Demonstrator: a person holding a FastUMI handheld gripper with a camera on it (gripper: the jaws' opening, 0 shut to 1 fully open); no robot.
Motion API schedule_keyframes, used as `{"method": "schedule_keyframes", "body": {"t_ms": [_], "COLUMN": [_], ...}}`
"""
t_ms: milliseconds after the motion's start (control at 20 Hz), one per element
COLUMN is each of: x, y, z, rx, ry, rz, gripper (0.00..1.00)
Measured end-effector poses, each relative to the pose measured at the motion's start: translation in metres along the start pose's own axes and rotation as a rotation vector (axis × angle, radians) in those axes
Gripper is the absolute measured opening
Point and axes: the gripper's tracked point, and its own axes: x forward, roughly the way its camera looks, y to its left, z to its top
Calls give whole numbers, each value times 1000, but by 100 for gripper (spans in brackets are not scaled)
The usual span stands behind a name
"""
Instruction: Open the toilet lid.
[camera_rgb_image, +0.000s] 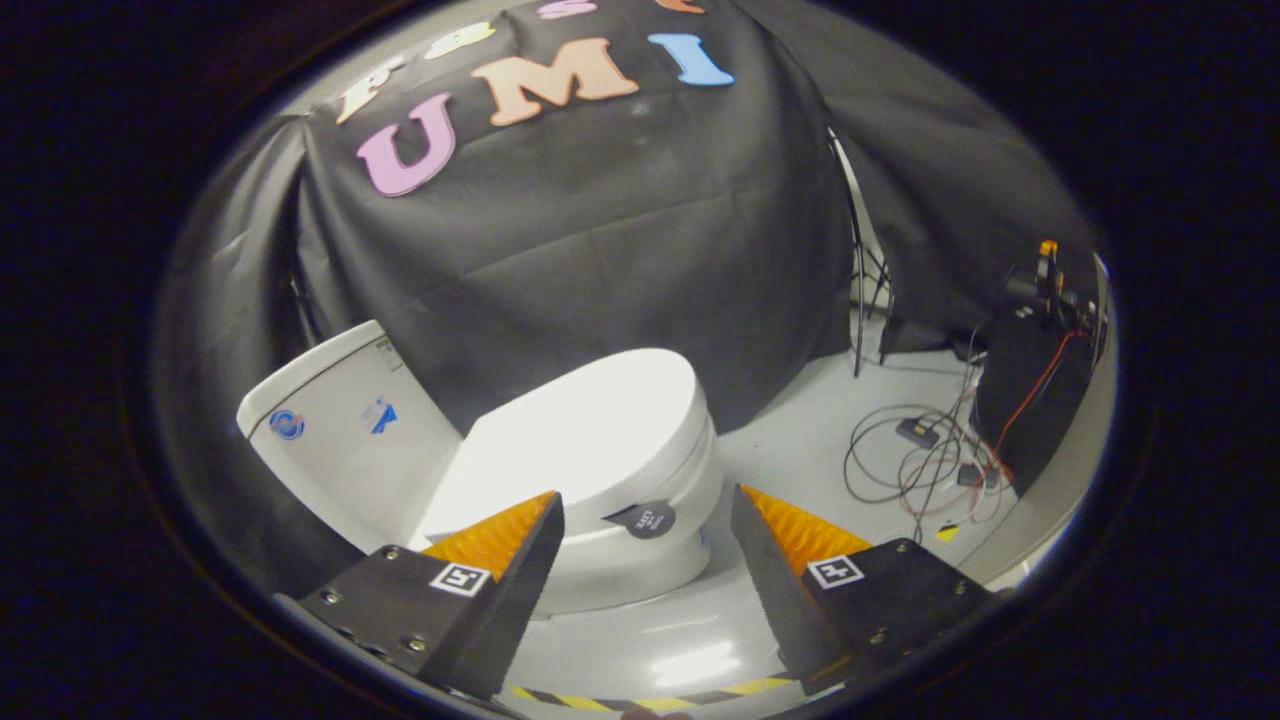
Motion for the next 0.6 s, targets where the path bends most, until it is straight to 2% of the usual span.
{"method": "schedule_keyframes", "body": {"t_ms": [600], "x": [69], "y": [-26], "z": [-39], "rx": [352], "ry": [229], "rz": [-18], "gripper": [98]}}
